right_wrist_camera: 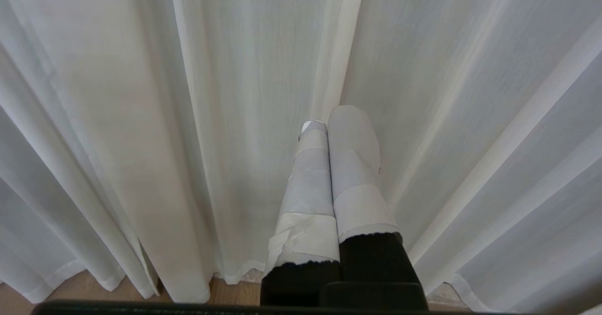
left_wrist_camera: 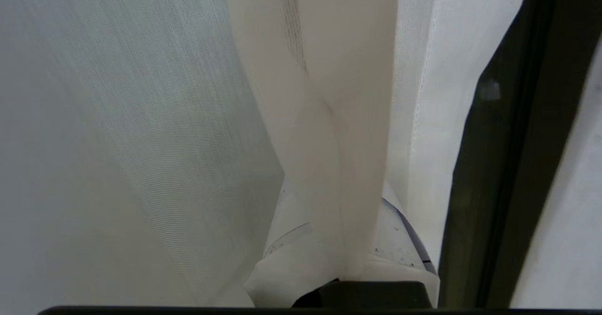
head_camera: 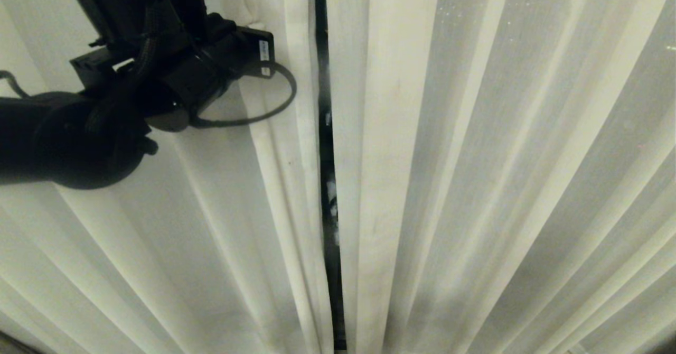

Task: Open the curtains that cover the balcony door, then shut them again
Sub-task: Pull the inner curtains open on both sides

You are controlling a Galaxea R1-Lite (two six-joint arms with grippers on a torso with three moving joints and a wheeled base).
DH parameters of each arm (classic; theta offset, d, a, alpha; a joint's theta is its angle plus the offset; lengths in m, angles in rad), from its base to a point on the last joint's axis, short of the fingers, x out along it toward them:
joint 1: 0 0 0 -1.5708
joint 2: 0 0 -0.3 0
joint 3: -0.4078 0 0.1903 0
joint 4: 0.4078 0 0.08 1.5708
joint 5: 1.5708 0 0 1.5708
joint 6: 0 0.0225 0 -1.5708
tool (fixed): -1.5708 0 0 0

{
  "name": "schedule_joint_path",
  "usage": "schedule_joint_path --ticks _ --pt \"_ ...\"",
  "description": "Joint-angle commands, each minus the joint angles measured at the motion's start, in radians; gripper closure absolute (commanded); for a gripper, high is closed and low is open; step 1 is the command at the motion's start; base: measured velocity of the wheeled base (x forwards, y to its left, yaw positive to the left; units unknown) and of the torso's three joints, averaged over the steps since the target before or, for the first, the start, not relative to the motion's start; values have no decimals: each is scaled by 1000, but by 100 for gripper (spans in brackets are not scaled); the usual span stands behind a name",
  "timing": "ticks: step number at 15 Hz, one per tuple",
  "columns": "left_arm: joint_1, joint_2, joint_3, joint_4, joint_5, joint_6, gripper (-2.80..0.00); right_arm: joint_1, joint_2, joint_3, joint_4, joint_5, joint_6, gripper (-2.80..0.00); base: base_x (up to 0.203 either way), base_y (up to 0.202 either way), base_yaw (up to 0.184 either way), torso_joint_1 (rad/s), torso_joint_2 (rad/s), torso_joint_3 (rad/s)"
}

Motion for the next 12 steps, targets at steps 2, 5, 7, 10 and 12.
schedule_joint_path --ticks 2,5,7,10,12 --pt "13 -57 35 -8 2 3 0 0 2 1 0 1 -1 0 0 0 0 0 0 0" --pt "38 -105 68 -8 -3 16 0 0 2 0 0 1 -1 0 0 0 0 0 0 0" --pt "52 -143 93 -8 -4 18 0 0 2 1 0 1 -1 0 0 0 0 0 0 0" --pt "92 -219 172 -8 -7 18 0 0 2 0 0 1 -1 0 0 0 0 0 0 0" --pt "151 -276 221 -8 -18 16 0 0 2 0 0 1 -1 0 0 0 0 0 0 0"
